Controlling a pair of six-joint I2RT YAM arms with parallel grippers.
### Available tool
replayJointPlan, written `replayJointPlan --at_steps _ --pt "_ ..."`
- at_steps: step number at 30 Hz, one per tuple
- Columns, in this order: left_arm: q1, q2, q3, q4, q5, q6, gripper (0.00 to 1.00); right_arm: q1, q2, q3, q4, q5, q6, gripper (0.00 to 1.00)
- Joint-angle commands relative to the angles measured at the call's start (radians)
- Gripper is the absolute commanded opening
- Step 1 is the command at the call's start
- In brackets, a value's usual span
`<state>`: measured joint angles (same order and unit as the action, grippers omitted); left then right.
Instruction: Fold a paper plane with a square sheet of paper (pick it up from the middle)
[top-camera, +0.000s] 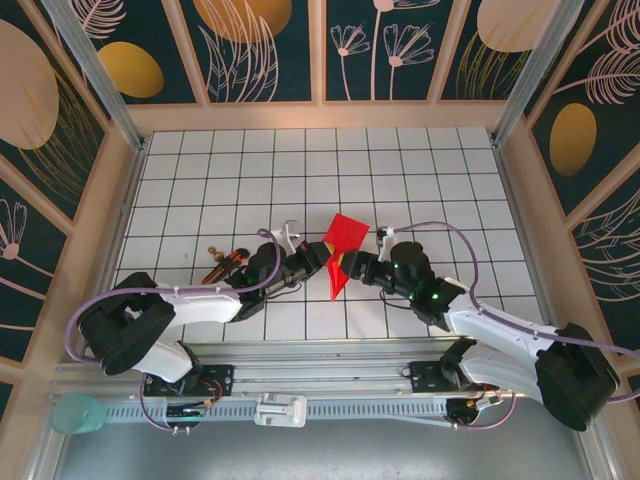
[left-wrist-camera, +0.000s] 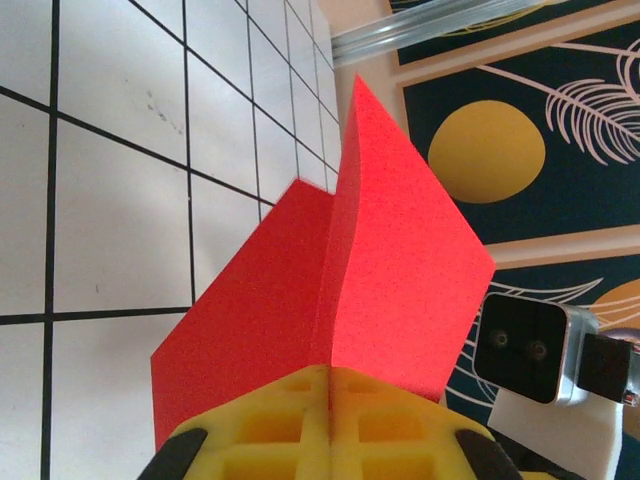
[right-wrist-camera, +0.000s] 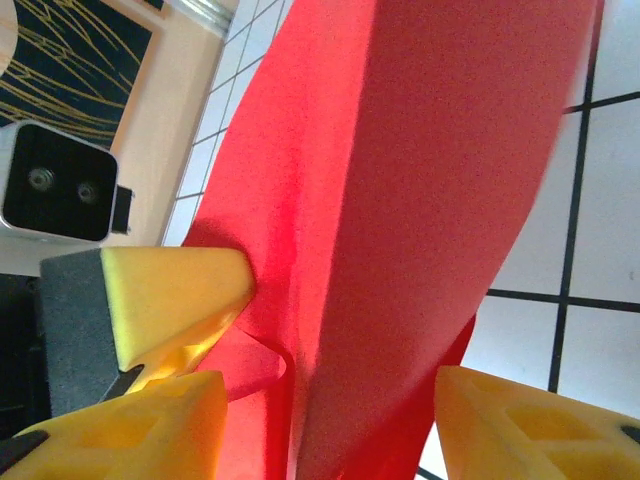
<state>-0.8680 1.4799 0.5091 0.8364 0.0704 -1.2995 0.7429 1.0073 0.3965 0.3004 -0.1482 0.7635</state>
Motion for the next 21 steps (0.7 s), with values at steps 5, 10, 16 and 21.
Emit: replayJointPlan --at_steps 5,10,16,21 --pt "0.050 0.007 -0.076 0.229 -0.010 -0.157 0.00 -0.188 -0.143 -0.045 -0.078 -0.095 0.044 0.63" --pt "0.058 0.084 -0.058 0.347 0.037 -0.240 0.00 -0.339 -0.136 0.003 -0.191 -0.150 0.000 0.64" --pt "0.051 0.273 0.027 0.480 0.138 -0.322 0.00 -0.367 -0.088 0.047 -0.245 -0.151 -0.080 0.64" --pt "0.035 0.396 0.090 0.521 0.189 -0.356 0.00 -0.395 -0.088 0.034 -0.265 -0.142 -0.107 0.64"
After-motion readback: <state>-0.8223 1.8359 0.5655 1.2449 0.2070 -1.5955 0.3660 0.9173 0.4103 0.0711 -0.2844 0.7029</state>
